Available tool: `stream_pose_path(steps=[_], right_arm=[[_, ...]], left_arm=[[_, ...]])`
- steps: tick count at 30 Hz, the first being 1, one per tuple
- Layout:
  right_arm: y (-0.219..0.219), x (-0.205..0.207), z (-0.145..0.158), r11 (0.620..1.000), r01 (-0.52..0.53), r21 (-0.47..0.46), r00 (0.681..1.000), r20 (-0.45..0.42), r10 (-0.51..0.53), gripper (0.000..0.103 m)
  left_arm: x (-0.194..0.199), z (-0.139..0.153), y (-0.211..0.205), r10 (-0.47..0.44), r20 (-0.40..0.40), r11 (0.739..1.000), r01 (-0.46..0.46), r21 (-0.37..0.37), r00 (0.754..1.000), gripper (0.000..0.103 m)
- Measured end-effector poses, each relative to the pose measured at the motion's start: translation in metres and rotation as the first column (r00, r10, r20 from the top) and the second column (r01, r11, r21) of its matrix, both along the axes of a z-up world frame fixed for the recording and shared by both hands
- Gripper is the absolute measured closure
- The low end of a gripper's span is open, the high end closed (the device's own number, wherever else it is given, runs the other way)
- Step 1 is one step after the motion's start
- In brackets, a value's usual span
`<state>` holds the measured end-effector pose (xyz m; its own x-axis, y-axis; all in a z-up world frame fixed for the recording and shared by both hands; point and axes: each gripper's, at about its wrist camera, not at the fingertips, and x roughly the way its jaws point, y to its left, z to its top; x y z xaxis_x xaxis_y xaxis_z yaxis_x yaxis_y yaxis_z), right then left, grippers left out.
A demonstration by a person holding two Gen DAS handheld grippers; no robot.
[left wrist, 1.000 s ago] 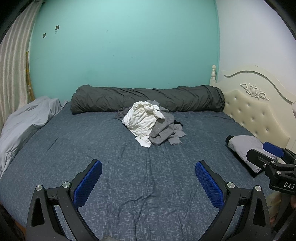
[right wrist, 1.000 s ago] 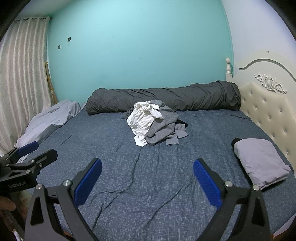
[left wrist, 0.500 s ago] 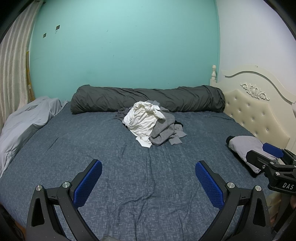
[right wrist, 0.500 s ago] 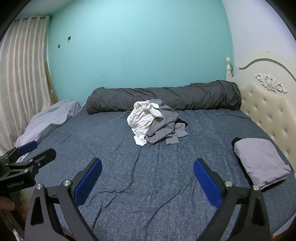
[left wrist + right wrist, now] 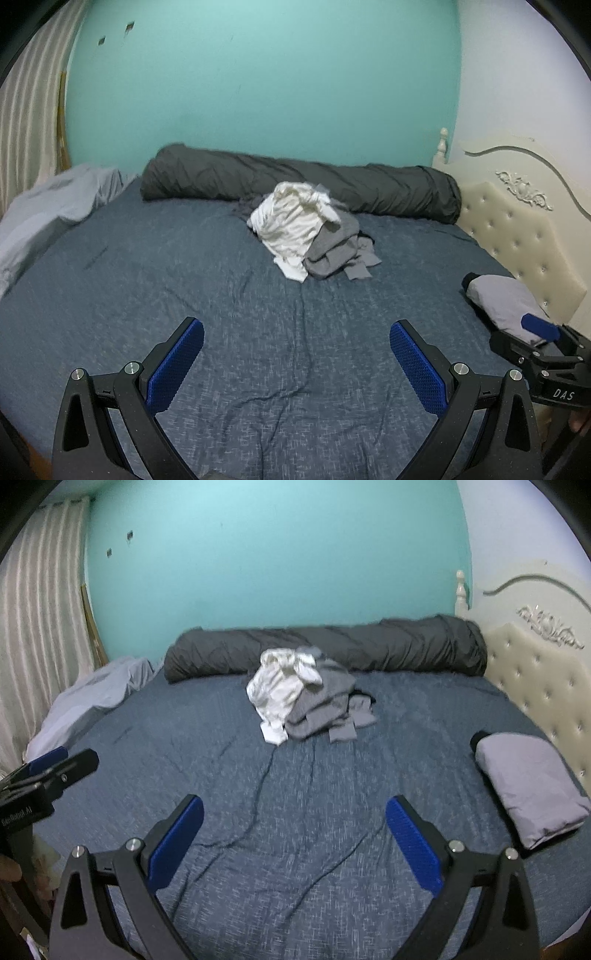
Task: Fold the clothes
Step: 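Reach the right tool into the pile and grasp the white shirt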
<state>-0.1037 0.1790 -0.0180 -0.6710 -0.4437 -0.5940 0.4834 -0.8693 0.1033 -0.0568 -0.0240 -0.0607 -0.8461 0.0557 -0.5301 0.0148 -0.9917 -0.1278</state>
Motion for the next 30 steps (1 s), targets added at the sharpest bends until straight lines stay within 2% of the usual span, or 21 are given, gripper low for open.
stream_pose_path(steps=[8,15,18,23,30], right_arm=[[-0.026,-0.063,-0.052,0.999,-0.01,0.052,0.996,0.091,0.005,0.003],[-0.073,-0.13,-0.101,0.994,-0.039,0.097,0.988,0.15,0.024,0.003],[-0.097,-0.154,-0.115,0.991,-0.056,0.118,0.989,0.146,0.038,0.003],[-0.135,-0.199,-0.129,0.99,-0.084,0.112,0.989,0.129,0.07,0.003],[-0.184,-0.268,-0.146,0.994,-0.077,0.079,0.993,0.093,0.07,0.003]], left_arm=[[-0.065,-0.076,-0.034,0.046,0.082,0.999,-0.048,0.024,0.996,0.0],[-0.119,-0.138,-0.063,0.074,0.139,0.994,-0.084,0.063,0.987,0.0],[-0.134,-0.163,-0.076,0.078,0.152,0.991,-0.093,0.098,0.985,0.0],[-0.152,-0.19,-0.091,0.105,0.173,0.984,-0.127,0.122,0.979,0.0],[-0.169,-0.204,-0.109,0.149,0.169,0.975,-0.173,0.136,0.974,0.0]])
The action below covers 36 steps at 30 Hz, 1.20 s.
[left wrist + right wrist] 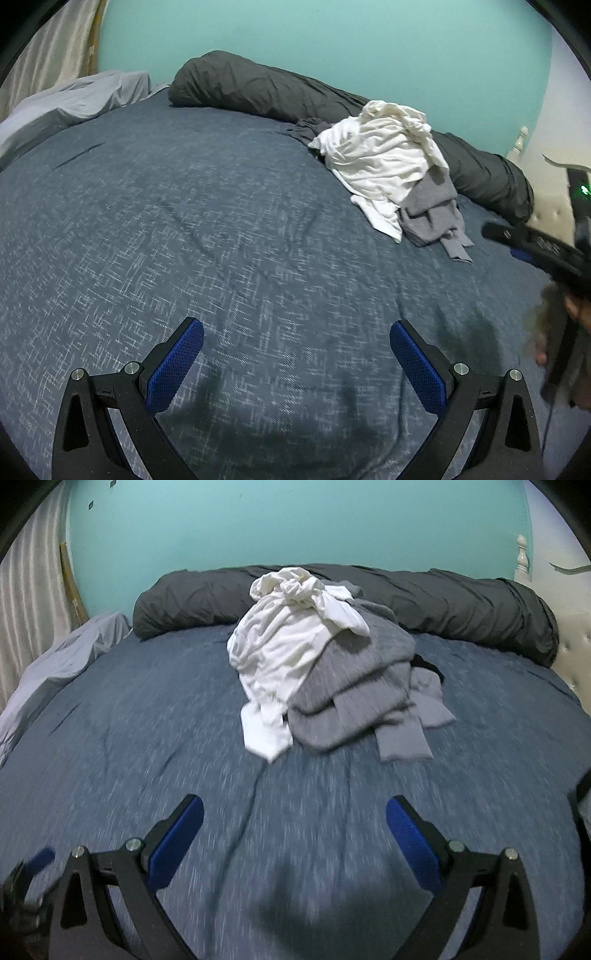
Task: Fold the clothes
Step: 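Reach the right tool into the pile and grasp the white shirt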
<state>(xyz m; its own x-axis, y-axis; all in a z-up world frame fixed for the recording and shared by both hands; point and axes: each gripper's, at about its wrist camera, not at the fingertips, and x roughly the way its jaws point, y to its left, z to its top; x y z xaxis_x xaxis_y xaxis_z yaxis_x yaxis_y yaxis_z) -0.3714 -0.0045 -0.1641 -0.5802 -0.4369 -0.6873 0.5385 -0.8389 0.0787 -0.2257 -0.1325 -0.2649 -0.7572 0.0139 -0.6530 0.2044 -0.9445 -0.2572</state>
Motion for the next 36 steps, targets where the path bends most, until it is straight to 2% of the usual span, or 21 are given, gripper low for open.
stream_pose_path(steps=[8,14,19,22,25,27,30,36], right_arm=[[-0.048,-0.061,-0.012,0.999,0.001,-0.039,1.0,-0.01,-0.002,0.003],[-0.079,-0.108,-0.025,1.0,0.03,-0.007,0.999,-0.021,-0.03,0.003],[-0.101,-0.139,-0.035,0.999,0.041,0.013,0.998,-0.038,-0.041,0.012],[-0.11,-0.154,-0.042,0.999,0.049,0.02,0.998,-0.04,-0.048,0.024],[-0.117,-0.164,-0.051,0.999,0.041,0.031,0.999,-0.024,-0.04,0.044],[-0.122,-0.164,-0.052,0.999,0.02,0.039,0.999,-0.037,-0.019,0.078],[-0.123,-0.159,-0.043,1.0,0.007,0.027,0.997,-0.075,-0.005,0.099],[-0.103,-0.126,-0.016,0.997,-0.07,-0.011,0.993,-0.097,0.069,0.1]], left_arm=[[-0.013,-0.001,-0.023,0.044,-0.016,0.999,-0.044,0.009,0.999,0.0],[-0.021,-0.008,-0.038,0.077,0.005,0.996,-0.077,0.037,0.997,0.0],[-0.024,-0.013,-0.046,0.086,0.018,0.996,-0.086,0.03,0.996,0.0],[-0.025,-0.016,-0.054,0.108,0.021,0.993,-0.109,0.051,0.994,0.0],[-0.026,-0.018,-0.056,0.1,0.022,0.994,-0.101,0.048,0.995,0.0],[-0.025,-0.017,-0.057,0.097,0.016,0.995,-0.098,0.031,0.995,0.0],[-0.023,-0.019,-0.061,0.105,0.017,0.994,-0.106,0.04,0.994,0.0],[-0.021,-0.015,-0.062,0.104,0.001,0.993,-0.104,0.048,0.995,0.0]])
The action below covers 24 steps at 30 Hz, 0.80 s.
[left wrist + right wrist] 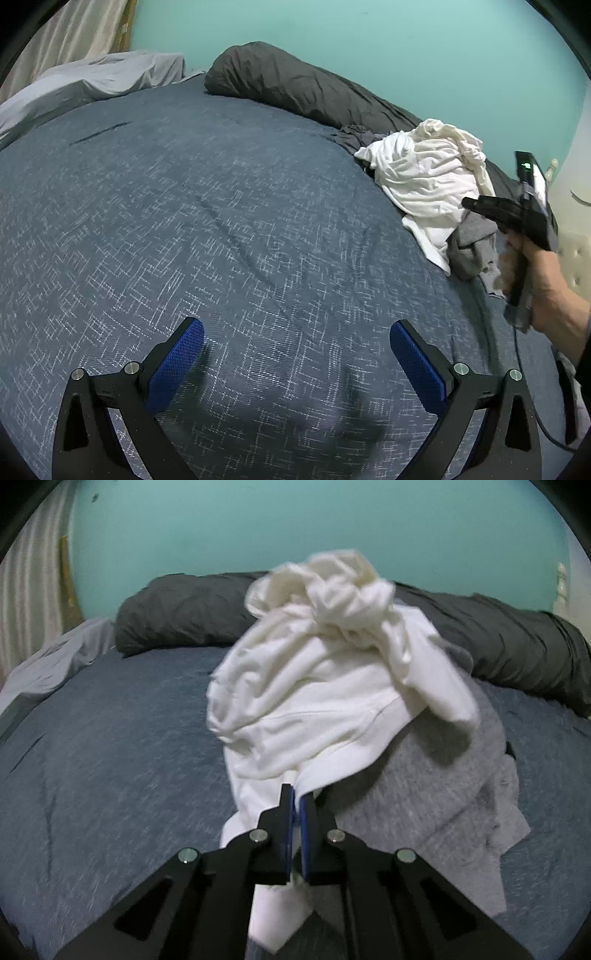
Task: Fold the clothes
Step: 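Reach the right tool into the pile and grasp the white shirt, then pull the white shirt off the grey garment with the right tool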
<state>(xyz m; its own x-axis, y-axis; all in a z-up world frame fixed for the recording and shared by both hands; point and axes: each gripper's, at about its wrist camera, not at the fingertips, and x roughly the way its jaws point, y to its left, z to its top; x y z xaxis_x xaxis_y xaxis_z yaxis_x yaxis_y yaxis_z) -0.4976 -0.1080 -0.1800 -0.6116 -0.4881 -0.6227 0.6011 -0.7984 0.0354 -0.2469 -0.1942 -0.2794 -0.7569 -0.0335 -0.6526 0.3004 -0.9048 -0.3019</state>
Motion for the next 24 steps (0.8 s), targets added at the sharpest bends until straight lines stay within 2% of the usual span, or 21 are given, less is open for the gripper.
stream_pose_path(steps=[5,9,12,15,21,24], right_arm=[[0.039,0.053,0.03,0.995,-0.069,-0.07,0.998,-0.001,0.07,0.101],[0.089,0.121,0.044,0.984,-0.144,-0.108,0.989,0.008,0.146,0.101],[0.119,0.16,0.035,0.977,-0.16,-0.141,0.984,0.059,0.169,0.101],[0.15,0.199,0.018,0.975,-0.186,-0.125,0.973,0.113,0.2,0.101],[0.194,0.225,-0.026,0.99,-0.126,-0.069,0.959,0.247,0.139,0.1],[0.212,0.216,-0.019,0.997,-0.02,-0.081,0.977,0.21,0.037,0.098]], left_arm=[[0.006,0.007,-0.002,0.007,-0.025,1.0,-0.008,-0.012,1.0,0.0],[0.011,0.012,-0.001,0.0,-0.035,1.0,-0.001,-0.017,0.999,0.0],[0.015,0.015,-0.001,0.004,-0.047,1.0,-0.005,-0.027,0.999,0.0],[0.016,0.015,-0.001,0.006,-0.05,1.0,-0.007,-0.017,0.999,0.0],[0.015,0.012,0.003,-0.025,-0.038,1.0,0.025,-0.001,0.999,0.0],[0.012,0.013,0.005,-0.036,-0.038,0.999,0.036,-0.001,0.999,0.0]])
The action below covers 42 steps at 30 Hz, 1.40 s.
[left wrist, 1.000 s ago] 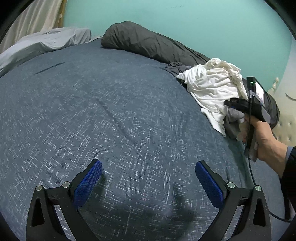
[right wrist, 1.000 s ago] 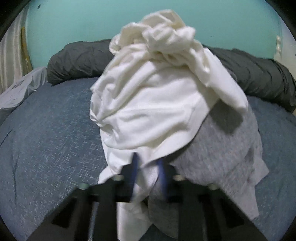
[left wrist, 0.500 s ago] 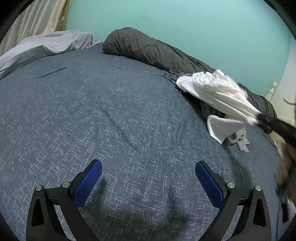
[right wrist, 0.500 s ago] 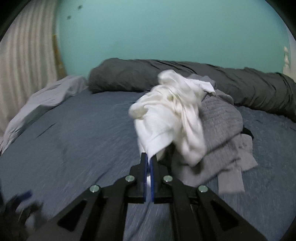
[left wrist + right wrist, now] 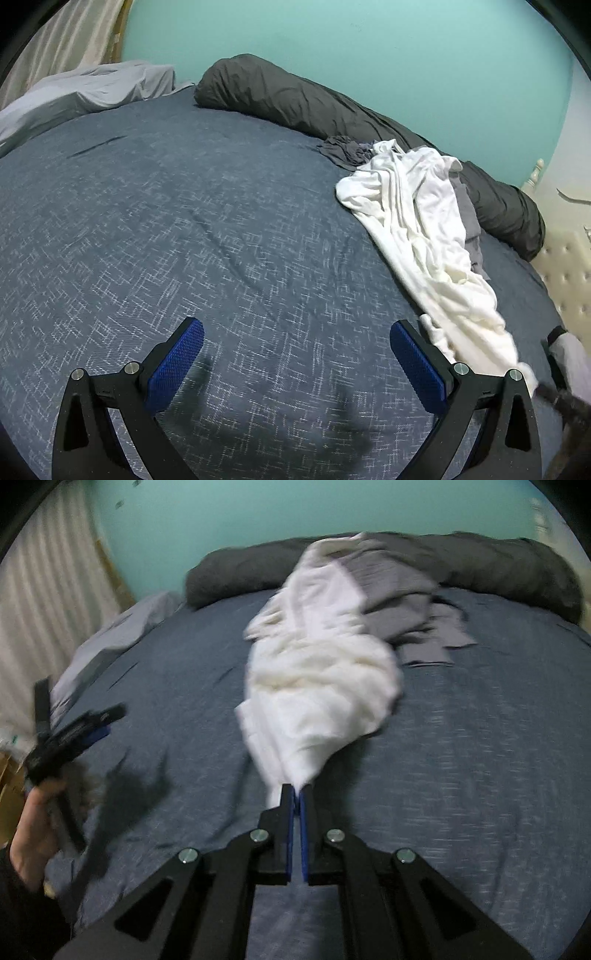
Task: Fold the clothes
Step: 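Pull the white shirt off the grey garment with the right tool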
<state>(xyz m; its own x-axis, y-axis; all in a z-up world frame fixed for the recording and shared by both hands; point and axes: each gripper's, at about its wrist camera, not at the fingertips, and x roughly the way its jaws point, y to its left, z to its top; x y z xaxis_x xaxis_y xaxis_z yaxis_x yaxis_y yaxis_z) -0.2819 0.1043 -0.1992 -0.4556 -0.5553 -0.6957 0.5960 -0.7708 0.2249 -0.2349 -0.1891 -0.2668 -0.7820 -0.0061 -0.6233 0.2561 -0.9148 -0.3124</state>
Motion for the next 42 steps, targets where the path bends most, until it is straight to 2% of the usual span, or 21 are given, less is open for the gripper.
stream_pose_path(steps=[1,2,3,4,8,14,16,17,18,20,23,29,30,33,36,38,42], right_arm=[[0.004,-0.005,0.005,0.999,0.047,-0.013,0.999,-0.016,-0.047,0.094],[0.007,-0.01,0.008,0.996,0.089,-0.026,0.996,-0.026,-0.089,0.077],[0.01,-0.019,0.011,0.991,0.128,-0.04,0.992,-0.017,-0.129,0.049],[0.009,-0.028,0.01,0.988,0.147,-0.043,0.989,0.001,-0.147,0.041],[-0.011,-0.055,-0.006,0.988,0.155,-0.005,0.985,0.078,-0.154,0.037],[-0.039,-0.076,-0.044,0.991,0.127,-0.028,0.976,0.181,-0.12,0.037],[-0.05,-0.077,-0.051,0.994,0.09,-0.055,0.974,0.211,-0.076,0.056],[-0.054,-0.074,-0.052,0.996,0.073,-0.06,0.976,0.209,-0.059,0.077],[-0.058,-0.07,-0.051,0.997,0.057,-0.061,0.979,0.201,-0.043,0.088],[-0.062,-0.06,-0.044,0.998,0.025,-0.052,0.987,0.16,-0.017,0.095],[-0.046,-0.052,-0.021,0.996,0.037,-0.076,0.994,0.11,-0.028,0.096],[0.035,-0.036,0.033,0.976,0.176,-0.13,0.984,-0.007,-0.178,0.096],[0.044,-0.034,0.035,0.975,0.193,-0.11,0.98,-0.021,-0.196,0.096],[0.075,-0.042,0.017,0.957,0.289,-0.006,0.957,0.034,-0.288,0.096],[0.086,-0.045,0.002,0.95,0.307,0.048,0.947,0.078,-0.31,0.096],[0.085,-0.044,0.003,0.953,0.301,0.042,0.95,0.068,-0.303,0.096],[0.076,-0.044,0.015,0.919,0.384,0.09,0.923,-0.023,-0.383,0.089]], left_arm=[[0.0,0.0,0.0,-0.002,0.001,1.0,0.002,0.002,1.0,0.0],[-0.001,0.0,0.0,-0.004,0.002,1.0,0.004,0.004,1.0,0.0],[-0.001,-0.001,0.0,-0.006,0.003,1.0,0.006,0.006,1.0,0.0],[-0.002,-0.001,0.0,-0.008,0.003,1.0,0.008,0.006,1.0,0.0],[-0.003,0.001,0.003,-0.016,0.001,1.0,0.016,-0.002,1.0,0.0],[-0.004,-0.002,0.005,-0.018,0.006,1.0,0.018,-0.004,1.0,0.0],[-0.004,-0.003,0.004,-0.018,0.006,1.0,0.018,-0.002,1.0,0.0],[-0.003,-0.003,0.004,-0.017,0.006,1.0,0.017,-0.003,1.0,0.0],[-0.003,-0.002,0.003,-0.016,0.006,1.0,0.016,-0.003,1.0,0.0],[-0.003,-0.002,0.002,-0.014,0.006,1.0,0.014,-0.002,1.0,0.0],[-0.003,-0.002,0.003,-0.015,0.005,1.0,0.015,-0.003,1.0,0.0],[-0.001,0.0,0.004,-0.019,0.0,1.0,0.019,-0.008,1.0,0.0],[-0.001,0.0,0.005,-0.02,-0.002,1.0,0.02,-0.008,1.0,0.0],[0.0,0.001,0.006,-0.023,-0.005,1.0,0.023,-0.007,1.0,0.0],[-0.001,0.001,0.005,-0.027,0.0,1.0,0.027,-0.009,1.0,0.0],[-0.002,0.0,0.005,-0.027,0.003,1.0,0.027,-0.006,1.0,0.0],[-0.003,-0.001,0.004,-0.028,0.007,1.0,0.028,-0.005,1.0,0.0]])
